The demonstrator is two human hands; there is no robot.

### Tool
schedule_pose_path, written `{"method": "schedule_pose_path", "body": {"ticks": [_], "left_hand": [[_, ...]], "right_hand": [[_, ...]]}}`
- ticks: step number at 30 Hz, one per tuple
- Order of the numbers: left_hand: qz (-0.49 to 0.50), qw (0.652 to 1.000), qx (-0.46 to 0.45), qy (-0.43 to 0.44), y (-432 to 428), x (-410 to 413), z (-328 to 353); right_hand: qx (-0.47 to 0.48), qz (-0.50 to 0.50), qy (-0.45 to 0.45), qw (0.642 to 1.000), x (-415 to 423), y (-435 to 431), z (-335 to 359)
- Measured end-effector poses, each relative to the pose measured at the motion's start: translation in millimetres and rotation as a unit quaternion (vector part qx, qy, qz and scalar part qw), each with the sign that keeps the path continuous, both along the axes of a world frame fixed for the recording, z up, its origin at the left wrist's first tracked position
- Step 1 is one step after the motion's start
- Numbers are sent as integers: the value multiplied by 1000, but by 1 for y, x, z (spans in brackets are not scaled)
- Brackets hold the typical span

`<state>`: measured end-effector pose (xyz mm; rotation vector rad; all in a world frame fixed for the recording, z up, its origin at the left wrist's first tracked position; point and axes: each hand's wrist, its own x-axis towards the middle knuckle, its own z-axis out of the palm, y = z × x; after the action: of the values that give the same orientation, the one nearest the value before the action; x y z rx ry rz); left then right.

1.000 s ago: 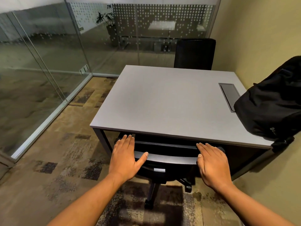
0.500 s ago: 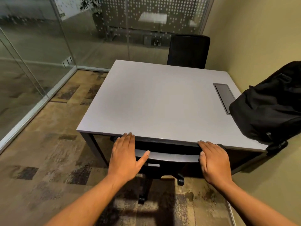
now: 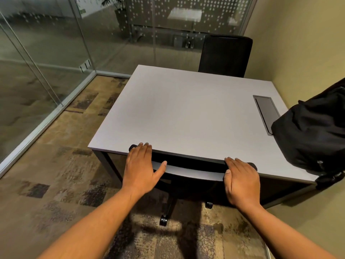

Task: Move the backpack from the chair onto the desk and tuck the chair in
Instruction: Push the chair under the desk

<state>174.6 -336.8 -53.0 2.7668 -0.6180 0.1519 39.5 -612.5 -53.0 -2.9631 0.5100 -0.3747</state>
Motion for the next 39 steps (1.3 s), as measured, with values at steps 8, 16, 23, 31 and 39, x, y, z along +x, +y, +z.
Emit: {"method": "schedule_pose_path", "body": {"ticks": [8,16,23,31,39], "left_hand": [[-1,1000,6,-1,0,0,0],[4,1000,11,4,0,0,-1],[2,1000,26,11,0,-3,6],[-4,998,25,51,3,-4,14],[-15,995,20,92,5,-2,24]], "right_hand": [[-4,-5,9,1000,1,0,1],[-2,-4,3,1000,-1,2,4],[-8,1,20,1000,-2,2,7],[-6,16,50,999,-6,2,13],[32,42,67,996,-8,1,27]]}}
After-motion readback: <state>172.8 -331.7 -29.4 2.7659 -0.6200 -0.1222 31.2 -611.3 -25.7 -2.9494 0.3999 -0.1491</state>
